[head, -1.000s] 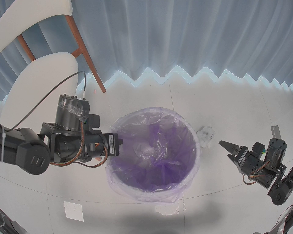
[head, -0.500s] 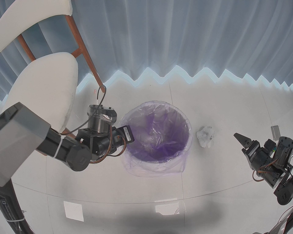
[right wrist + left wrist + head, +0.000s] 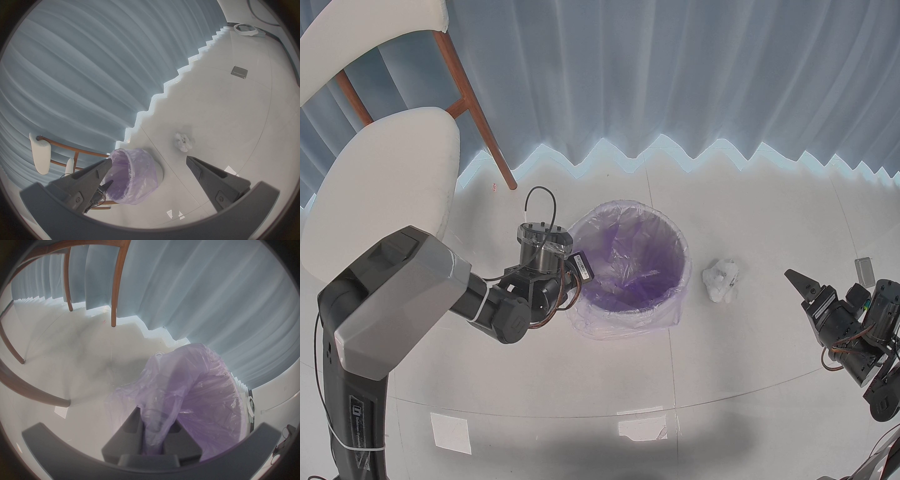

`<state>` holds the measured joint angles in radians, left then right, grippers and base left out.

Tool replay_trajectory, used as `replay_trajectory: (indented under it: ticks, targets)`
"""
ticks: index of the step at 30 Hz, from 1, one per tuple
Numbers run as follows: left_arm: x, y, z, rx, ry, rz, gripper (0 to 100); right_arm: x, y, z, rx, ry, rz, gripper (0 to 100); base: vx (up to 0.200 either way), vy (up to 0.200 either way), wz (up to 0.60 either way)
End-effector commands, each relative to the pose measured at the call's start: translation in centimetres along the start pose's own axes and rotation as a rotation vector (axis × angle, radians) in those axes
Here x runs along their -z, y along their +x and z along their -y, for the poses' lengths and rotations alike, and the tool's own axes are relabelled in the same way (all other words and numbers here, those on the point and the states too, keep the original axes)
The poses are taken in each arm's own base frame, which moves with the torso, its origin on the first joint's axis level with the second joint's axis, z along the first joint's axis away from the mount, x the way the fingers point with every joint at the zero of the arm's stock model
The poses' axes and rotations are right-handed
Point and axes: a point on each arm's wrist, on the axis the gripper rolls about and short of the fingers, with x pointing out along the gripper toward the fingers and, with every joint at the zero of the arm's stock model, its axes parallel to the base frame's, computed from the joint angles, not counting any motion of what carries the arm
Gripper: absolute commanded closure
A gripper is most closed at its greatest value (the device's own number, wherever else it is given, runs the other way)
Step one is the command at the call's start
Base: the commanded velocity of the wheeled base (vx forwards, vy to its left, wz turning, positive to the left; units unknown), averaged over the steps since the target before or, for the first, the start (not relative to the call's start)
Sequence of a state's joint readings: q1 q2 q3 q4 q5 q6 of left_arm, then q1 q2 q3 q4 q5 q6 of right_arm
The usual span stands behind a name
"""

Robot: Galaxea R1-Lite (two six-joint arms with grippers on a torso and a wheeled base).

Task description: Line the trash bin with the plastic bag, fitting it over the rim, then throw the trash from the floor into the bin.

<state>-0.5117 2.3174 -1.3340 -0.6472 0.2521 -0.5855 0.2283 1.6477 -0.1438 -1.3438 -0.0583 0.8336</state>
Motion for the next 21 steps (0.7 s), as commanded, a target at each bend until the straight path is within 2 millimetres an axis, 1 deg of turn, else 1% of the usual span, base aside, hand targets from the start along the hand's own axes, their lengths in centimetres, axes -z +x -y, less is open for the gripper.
replay_trajectory:
  ticks: [1, 21]
  targets:
    - [1.23, 0.88, -0.52, -0.017, 0.010, -0.022, 100, -0.09, -0.09, -0.09, -0.004, 0.000, 0.005, 0, 0.000, 0.000, 0.00]
    - [1.98, 1.28, -0.89, -0.026, 0.040, -0.036, 100, -0.07, -0.27, -0.05, -0.003, 0.001, 0.007, 0, 0.000, 0.000, 0.00]
